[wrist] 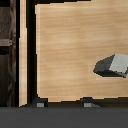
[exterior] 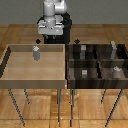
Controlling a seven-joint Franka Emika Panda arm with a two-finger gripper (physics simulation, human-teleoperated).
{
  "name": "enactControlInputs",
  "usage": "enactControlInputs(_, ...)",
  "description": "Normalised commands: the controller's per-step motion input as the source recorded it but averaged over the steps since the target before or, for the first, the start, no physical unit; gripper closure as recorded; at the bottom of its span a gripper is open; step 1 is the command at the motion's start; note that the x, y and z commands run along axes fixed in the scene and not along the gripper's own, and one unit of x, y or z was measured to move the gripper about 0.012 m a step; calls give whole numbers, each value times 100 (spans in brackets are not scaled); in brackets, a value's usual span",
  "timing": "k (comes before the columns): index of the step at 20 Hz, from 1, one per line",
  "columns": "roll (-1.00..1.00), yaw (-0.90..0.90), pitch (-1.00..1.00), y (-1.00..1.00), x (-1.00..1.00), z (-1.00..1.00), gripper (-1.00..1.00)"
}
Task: Place the milk carton into the appropriate compartment.
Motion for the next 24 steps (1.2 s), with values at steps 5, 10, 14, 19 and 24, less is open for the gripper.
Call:
enactControlInputs(5,0,0,0,0,0,0,-100)
enactControlInputs(10,0,0,0,-40,0,0,-100)
enactControlInputs(14,0,0,0,-100,0,0,-100)
enactControlInputs(19,0,-3,0,-80,0,0,-100)
enactControlInputs(24,0,-73,0,0,0,0,-100)
